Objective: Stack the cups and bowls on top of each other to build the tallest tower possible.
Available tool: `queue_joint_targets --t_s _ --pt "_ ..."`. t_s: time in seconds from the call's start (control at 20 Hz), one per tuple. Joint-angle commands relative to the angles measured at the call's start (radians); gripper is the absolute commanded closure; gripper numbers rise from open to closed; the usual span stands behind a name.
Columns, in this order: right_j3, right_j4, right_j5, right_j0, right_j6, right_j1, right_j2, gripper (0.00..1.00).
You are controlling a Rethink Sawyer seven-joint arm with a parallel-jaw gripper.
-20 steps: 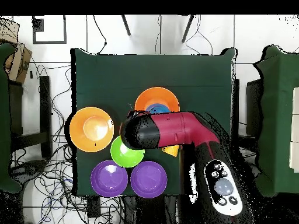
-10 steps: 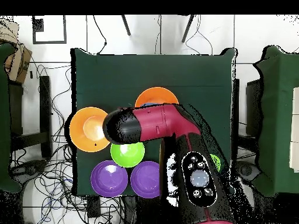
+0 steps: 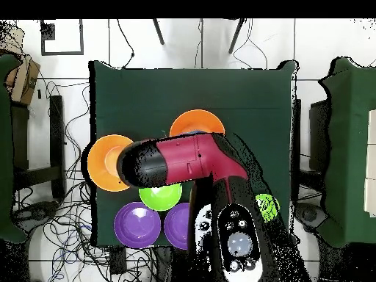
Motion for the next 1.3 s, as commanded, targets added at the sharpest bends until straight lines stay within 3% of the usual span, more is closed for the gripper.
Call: queue_joint_targets --t_s 0.05,0.35,0.55,0.7,1.0,1.3 --pt "0.033 -0.014 0.137 0.096 0.014 -0.062 0.007 1.0" --pt "-0.082 -0.037 0.148 0.15 0.042 0.05 0.009 1.0" --pt "-0.135 -0.041 0.178 0.165 0.043 0.063 -0.017 1.0" --pt "-0.164 -0.037 0.197 0.144 0.01 0.078 -0.025 1.0" --pt "-0.148 -0.057 0.142 0.088 -0.038 0.093 -0.036 1.0" --pt "-0.152 -0.067 0.156 0.072 -0.046 0.078 -0.048 1.0"
